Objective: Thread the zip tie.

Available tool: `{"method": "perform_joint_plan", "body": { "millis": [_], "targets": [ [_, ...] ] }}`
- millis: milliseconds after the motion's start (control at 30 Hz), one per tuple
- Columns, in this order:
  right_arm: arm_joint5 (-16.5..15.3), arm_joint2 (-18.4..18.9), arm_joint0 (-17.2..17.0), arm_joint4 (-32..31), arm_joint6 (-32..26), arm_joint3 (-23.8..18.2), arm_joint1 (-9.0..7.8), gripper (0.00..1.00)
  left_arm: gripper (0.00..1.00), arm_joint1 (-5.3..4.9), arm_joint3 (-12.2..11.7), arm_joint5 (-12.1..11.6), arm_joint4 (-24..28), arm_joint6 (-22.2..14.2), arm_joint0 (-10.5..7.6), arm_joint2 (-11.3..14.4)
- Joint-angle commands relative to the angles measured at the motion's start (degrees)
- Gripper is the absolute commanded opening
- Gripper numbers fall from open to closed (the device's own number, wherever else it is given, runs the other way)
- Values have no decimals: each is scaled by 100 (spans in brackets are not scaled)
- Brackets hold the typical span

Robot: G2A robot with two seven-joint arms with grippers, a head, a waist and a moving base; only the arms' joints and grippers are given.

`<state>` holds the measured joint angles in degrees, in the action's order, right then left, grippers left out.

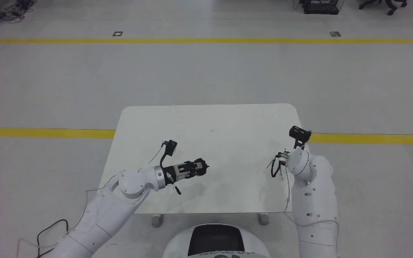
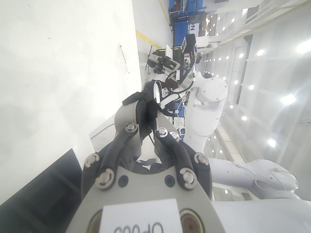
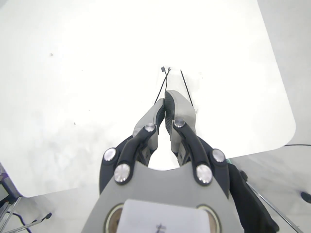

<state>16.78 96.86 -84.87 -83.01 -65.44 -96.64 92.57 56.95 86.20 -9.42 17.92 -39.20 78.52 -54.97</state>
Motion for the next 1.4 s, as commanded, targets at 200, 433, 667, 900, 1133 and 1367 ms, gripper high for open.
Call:
{"method": "perform_joint_plan", "body": {
  "millis": [200,433,667,900,1133,1367],
  "targets": [
    [-1070,211,-386,1081,235,-605,-60,0,0,0,0,0,0,0,0,0],
    [-1070,211,-386,1081,235,-605,-60,0,0,0,0,0,0,0,0,0],
    [-1445,53,-589,1161,988,-751,-82,0,0,0,0,0,0,0,0,0],
    [-2949,276,-983,2824,1543,-903,-170,0,0,0,0,0,0,0,0,0],
    [-3626,403,-1035,4292,1219,-852,-319,0,0,0,0,0,0,0,0,0],
    [-3626,380,-904,5997,274,-784,-627,0,0,0,0,0,0,0,0,0]
  ]
}}
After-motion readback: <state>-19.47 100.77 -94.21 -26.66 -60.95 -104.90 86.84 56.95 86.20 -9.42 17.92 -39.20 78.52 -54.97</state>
